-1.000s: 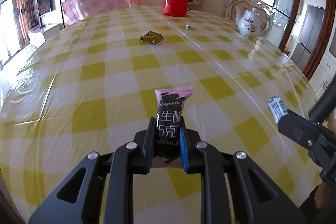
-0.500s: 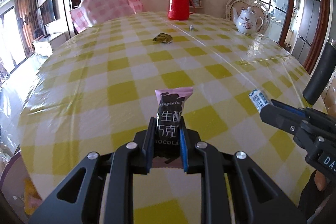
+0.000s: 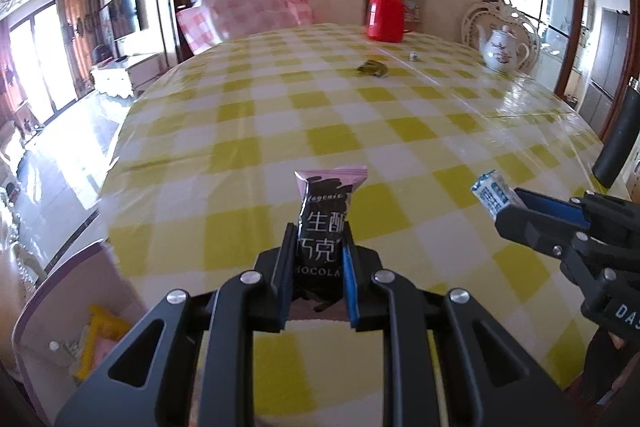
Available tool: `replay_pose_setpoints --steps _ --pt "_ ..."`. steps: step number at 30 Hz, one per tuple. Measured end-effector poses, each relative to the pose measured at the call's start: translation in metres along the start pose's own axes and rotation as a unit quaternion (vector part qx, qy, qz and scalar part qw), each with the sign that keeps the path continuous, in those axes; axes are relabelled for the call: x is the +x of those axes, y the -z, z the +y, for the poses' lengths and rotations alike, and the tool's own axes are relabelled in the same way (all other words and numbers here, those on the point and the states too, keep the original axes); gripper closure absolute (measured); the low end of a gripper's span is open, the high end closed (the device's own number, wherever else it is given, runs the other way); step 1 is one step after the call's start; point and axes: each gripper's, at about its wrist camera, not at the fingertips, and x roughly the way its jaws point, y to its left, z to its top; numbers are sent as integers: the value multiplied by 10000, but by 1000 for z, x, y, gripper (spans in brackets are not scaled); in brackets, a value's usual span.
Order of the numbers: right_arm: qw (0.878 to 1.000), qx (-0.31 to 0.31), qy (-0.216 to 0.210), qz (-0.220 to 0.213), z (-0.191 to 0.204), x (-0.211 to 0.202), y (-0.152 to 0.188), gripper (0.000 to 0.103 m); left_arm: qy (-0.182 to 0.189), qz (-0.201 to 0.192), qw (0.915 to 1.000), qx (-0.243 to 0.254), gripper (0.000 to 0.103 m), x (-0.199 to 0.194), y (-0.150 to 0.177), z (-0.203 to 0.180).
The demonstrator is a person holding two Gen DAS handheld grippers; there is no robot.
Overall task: Organize snacks
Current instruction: 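Carry the chocolate bar and white carton over the white box, then open both tools over the white box to drop the bar and carton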
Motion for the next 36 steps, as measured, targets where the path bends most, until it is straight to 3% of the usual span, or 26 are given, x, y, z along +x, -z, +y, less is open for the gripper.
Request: replay_pose_setpoints --steps 9,17,24,30,36 --pt "9966 -638 -459 235 70 19 11 82 -502 -2 9987 -122 82 -27 20 58" --pt "9876 -1266 -795 484 125 34 24 82 -943 218 9953 82 82 -40 32 97" --pt "9726 -1863 -1225 657 179 41 33 82 -1291 594 9898 135 82 -42 46 135" --pt "9561 -2266 -1699 757 220 43 43 82 -1516 1154 9812 296 82 -40 63 164" --pt "9455 -2419 -2060 716 234 40 50 81 -1739 1423 9741 256 79 -45 71 188"
